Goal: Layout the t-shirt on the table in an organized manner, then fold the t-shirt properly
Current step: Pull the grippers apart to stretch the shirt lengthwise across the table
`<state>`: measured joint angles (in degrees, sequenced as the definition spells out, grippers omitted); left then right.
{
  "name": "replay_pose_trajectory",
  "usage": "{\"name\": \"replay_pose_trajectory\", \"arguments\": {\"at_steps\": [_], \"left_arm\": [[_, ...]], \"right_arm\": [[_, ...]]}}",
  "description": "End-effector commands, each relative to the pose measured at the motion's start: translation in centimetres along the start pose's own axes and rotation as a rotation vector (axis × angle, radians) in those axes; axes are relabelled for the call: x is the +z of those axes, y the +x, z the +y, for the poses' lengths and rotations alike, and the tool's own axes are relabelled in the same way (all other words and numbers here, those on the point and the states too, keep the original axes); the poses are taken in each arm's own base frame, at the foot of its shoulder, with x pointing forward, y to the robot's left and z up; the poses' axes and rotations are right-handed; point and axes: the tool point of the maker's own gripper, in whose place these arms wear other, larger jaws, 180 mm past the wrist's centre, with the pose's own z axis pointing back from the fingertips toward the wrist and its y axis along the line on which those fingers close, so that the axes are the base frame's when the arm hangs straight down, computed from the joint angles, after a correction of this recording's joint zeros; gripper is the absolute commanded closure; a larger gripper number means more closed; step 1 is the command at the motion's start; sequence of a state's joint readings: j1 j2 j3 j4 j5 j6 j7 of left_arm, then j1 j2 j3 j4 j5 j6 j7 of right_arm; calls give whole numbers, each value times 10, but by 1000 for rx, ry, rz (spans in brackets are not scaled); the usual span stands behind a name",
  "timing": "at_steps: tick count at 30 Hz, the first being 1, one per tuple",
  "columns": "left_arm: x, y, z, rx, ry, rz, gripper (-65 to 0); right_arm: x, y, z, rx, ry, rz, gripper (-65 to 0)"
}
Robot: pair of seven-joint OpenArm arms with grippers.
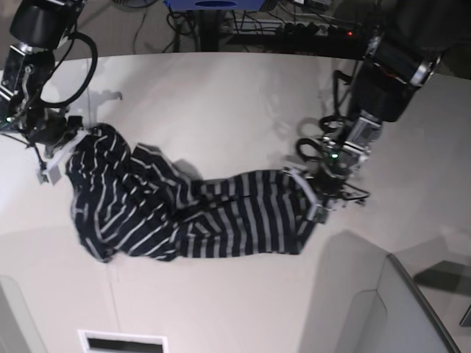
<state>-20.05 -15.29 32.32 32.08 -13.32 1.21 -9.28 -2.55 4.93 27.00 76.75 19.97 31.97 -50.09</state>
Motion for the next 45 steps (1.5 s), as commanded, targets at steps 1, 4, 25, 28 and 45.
{"name": "replay_pose_trajectory", "arguments": {"at_steps": [1,4,25,28,45], "left_arm": [[10,-47,1,-19,-10,183,0],[14,-47,12,-25,3,173,0],[20,-17,72,54,120,150,0],[22,-25,72,52,121,166,0],[35,1,88,18,129,78,0]], "right_arm": [[9,20,-9,21,-18,-55,0],[12,24,-18,26,-40,-61,0],[31,53,-59,24,-199,-111,0],[40,58,-73,6,-230,-141,0],[51,135,-36,203,-179,-380,0]]}}
